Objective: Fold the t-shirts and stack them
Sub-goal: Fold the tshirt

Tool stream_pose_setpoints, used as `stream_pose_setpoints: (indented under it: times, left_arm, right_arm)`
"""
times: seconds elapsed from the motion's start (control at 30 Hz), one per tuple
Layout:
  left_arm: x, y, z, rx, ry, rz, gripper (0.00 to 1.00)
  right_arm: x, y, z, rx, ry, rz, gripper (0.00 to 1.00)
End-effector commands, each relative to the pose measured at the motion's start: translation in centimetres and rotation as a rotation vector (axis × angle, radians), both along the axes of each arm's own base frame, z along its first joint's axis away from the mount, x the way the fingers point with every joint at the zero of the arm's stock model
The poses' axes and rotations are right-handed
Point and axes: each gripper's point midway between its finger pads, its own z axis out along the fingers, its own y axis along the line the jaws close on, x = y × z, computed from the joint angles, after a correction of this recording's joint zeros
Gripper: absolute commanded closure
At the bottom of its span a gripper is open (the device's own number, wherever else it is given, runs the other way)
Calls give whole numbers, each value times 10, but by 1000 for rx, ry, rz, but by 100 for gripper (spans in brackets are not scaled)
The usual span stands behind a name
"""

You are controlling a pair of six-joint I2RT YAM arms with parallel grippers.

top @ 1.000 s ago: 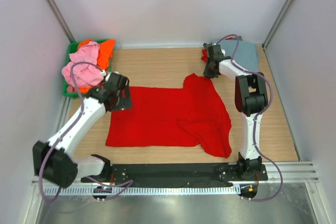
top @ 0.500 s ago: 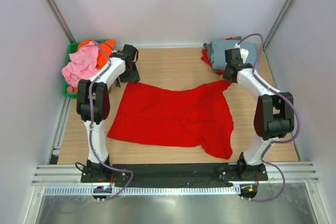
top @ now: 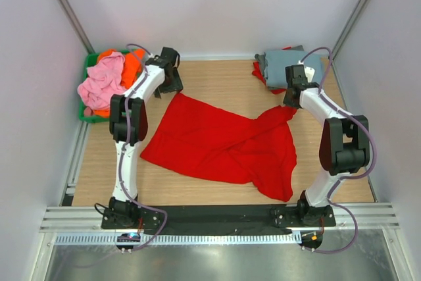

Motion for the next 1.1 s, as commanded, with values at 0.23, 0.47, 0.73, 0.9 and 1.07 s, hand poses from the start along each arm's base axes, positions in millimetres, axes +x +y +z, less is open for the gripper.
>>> stream_pose_setpoints:
  times: [0.23,0.47,0.73,0.9,1.07]
  left_arm:
    - [49,-44,5,-82,-133,-20,24]
    - [47,-46,-15,-59,-93,6,31]
    - [41,-44,-27,-29,-70,29,58]
    - [39,-44,-28,-27,-60,25,99]
    - [35,-41,-7,-13,-68,5,100]
  right_arm:
    - [6,7,-2,20,-18,34,99]
    - [8,7,-5,19,-16,34,99]
    - [9,10,-8,30,-16,43,99]
    - [9,11,-12,32,-13,45,99]
    - [19,20,-17,75,-25,80,99]
